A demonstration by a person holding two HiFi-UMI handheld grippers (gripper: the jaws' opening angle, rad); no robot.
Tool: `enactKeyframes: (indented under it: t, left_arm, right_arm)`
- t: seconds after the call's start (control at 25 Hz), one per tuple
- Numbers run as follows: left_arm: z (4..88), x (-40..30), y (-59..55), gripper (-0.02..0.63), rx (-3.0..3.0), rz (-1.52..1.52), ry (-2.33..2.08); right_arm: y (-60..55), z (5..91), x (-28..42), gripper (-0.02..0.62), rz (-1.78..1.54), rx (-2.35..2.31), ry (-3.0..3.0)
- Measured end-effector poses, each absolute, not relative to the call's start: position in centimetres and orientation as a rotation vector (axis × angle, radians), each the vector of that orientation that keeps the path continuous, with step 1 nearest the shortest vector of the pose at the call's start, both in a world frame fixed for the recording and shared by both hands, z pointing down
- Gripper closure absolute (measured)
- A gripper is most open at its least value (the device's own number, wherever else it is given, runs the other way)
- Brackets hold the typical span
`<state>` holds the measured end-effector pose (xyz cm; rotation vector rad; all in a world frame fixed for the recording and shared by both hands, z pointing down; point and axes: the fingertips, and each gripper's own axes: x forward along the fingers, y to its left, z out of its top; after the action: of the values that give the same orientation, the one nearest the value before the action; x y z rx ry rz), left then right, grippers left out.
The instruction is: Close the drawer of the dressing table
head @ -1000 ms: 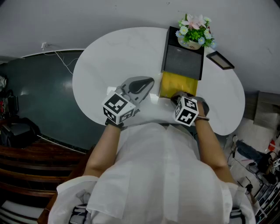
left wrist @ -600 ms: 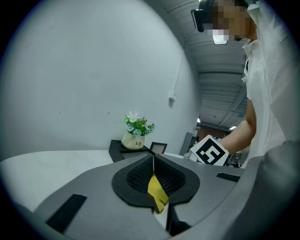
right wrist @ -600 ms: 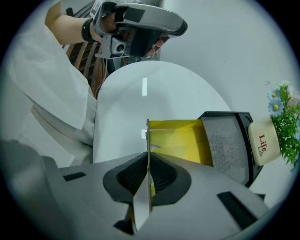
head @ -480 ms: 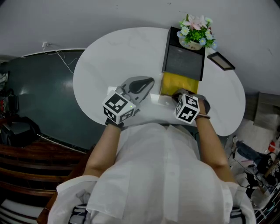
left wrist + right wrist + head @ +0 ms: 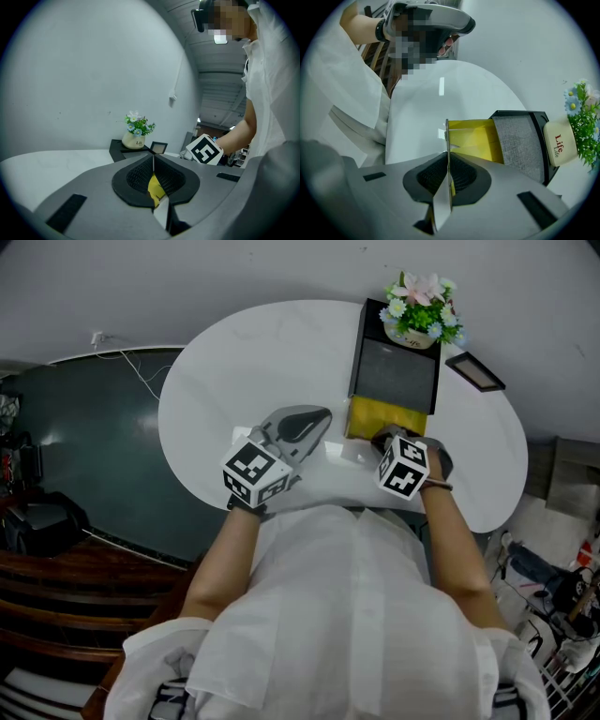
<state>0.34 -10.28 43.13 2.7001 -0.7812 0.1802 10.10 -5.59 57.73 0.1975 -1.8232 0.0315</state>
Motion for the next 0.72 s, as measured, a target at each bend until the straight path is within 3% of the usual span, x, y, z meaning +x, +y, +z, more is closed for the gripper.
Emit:
enactKeyframes:
  t: [0.72]
  left_arm:
    - [43.2, 0.0, -10.8, 0.588, 2.694, 0.181, -0.789]
  right_arm:
    - [-8.5, 57.1, 10.4, 0.574, 0.024, 0.229, -1.816]
